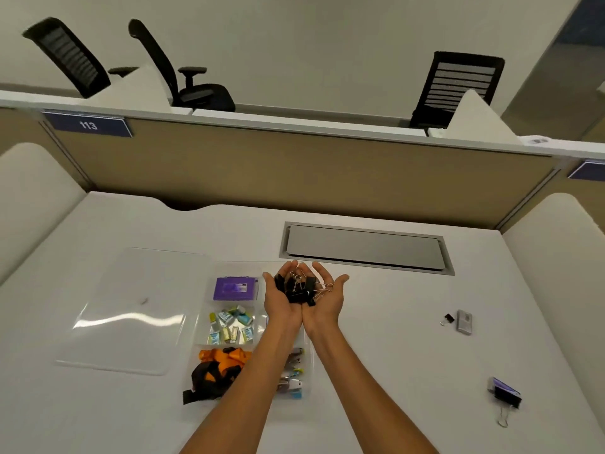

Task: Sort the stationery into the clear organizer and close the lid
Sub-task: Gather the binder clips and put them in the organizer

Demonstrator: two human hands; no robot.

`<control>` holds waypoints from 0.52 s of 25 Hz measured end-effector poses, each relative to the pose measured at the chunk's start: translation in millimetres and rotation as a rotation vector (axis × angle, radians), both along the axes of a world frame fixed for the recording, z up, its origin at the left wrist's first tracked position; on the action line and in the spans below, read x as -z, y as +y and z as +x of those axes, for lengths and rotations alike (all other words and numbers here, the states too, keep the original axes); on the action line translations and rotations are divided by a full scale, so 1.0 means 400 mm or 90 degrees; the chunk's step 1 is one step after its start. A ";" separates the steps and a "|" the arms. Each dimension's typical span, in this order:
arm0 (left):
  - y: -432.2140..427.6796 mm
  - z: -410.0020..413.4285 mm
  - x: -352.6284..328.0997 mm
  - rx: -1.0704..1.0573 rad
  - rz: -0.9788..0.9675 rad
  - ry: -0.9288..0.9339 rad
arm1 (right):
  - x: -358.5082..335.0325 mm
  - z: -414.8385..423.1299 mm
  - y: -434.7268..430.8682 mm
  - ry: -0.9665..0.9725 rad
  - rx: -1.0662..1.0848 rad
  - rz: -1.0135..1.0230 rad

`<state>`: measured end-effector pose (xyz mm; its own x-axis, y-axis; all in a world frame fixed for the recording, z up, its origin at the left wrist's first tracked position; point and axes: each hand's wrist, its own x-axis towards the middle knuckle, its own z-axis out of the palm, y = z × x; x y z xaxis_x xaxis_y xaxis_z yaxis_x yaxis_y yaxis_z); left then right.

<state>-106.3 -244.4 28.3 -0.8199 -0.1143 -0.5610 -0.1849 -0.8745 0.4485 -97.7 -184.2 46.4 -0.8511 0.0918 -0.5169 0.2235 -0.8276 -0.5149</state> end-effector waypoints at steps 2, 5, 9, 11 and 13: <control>-0.047 -0.026 0.004 -0.010 -0.006 -0.020 | 0.008 -0.028 -0.050 -0.031 0.003 0.018; -0.088 -0.058 0.009 -0.009 -0.024 -0.065 | 0.021 -0.062 -0.091 -0.085 0.011 0.046; -0.108 -0.079 0.017 0.015 -0.015 -0.096 | 0.045 -0.084 -0.106 -0.146 0.011 0.122; -0.110 -0.080 0.020 0.026 -0.026 -0.123 | 0.052 -0.087 -0.106 -0.168 0.002 0.164; -0.112 -0.082 0.021 0.031 -0.040 -0.146 | 0.053 -0.092 -0.106 -0.184 -0.016 0.198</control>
<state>-139.1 -289.4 19.8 -0.6776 -0.1179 -0.7259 -0.3292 -0.8340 0.4428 -134.3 -226.5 25.2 -0.6786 0.2625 -0.6860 0.4134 -0.6355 -0.6521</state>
